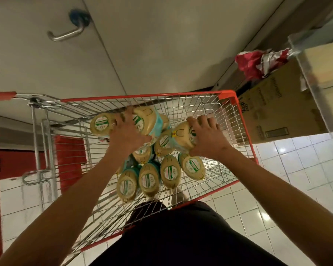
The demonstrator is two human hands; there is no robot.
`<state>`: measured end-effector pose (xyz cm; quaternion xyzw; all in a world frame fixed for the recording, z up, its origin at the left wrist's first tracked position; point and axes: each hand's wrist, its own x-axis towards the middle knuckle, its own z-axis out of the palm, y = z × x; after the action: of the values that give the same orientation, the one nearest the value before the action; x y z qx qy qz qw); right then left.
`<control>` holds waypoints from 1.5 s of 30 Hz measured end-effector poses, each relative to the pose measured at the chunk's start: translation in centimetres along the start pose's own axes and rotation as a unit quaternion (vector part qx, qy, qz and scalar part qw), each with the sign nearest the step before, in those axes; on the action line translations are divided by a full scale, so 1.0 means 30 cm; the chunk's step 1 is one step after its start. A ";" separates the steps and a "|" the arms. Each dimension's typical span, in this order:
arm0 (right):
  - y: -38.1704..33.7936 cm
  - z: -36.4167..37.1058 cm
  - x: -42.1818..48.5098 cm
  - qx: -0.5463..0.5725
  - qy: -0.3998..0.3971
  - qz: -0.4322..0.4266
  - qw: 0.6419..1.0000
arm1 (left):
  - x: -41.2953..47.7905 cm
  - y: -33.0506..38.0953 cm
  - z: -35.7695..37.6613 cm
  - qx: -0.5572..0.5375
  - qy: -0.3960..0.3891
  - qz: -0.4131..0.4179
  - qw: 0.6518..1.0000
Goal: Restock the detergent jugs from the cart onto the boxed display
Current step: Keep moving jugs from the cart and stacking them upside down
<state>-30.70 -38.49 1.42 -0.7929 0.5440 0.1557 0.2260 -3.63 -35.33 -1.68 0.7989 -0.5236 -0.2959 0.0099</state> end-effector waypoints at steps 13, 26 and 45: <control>0.068 0.145 -0.516 0.104 0.061 0.172 0.978 | -0.224 0.128 0.034 -0.003 -0.040 0.147 0.988; 0.250 0.303 -1.034 0.206 0.140 0.285 0.926 | -0.532 0.491 0.181 0.071 -0.100 0.303 0.945; 0.933 0.507 -1.683 0.259 0.128 0.404 0.868 | -0.997 1.352 0.750 0.146 -0.146 0.414 0.886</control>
<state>-74.98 0.98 8.08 -0.4299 0.8617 -0.0165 0.2691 -56.46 -21.82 6.80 0.4494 -0.8397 -0.2985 -0.0620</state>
